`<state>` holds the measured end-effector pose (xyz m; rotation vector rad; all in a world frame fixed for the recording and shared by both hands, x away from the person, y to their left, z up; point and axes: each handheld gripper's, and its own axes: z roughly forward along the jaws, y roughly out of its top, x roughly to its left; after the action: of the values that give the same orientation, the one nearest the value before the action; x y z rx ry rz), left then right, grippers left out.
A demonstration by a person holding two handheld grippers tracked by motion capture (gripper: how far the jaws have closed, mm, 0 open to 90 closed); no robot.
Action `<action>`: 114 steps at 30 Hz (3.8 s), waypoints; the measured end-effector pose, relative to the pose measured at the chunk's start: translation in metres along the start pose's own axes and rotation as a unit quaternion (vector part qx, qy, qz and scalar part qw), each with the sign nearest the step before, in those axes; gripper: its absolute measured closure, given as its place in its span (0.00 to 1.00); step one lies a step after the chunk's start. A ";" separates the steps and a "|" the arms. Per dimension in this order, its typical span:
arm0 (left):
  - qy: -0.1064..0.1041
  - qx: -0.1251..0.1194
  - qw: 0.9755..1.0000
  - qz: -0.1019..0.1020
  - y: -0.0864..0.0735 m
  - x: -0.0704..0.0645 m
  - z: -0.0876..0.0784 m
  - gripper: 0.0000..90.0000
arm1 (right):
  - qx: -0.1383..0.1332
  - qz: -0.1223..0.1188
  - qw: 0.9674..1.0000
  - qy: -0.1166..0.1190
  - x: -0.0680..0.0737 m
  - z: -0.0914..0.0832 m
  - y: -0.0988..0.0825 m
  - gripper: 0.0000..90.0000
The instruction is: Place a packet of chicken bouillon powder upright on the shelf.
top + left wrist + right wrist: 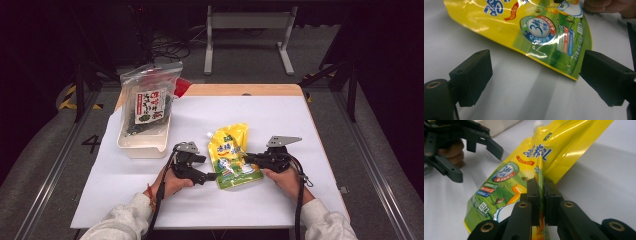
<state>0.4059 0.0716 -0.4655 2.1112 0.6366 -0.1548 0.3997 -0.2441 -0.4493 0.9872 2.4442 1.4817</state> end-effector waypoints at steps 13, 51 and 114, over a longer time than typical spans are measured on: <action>-0.020 -0.096 0.994 -0.043 0.017 0.003 -0.009 0.15 | -0.051 -0.053 0.996 0.039 0.036 -0.008 0.014 0.94; 0.009 -0.188 0.972 0.138 0.033 -0.043 -0.091 0.97 | -0.017 -0.090 0.995 -0.030 0.062 -0.042 0.000 0.47; 0.099 -0.188 0.957 0.198 0.016 0.052 -0.253 0.98 | 0.045 -0.091 0.993 -0.062 0.059 -0.029 -0.020 0.31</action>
<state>0.4269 0.2860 -0.3226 1.8471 0.3132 0.3788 0.3319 -0.2376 -0.4377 0.8172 2.4557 1.2264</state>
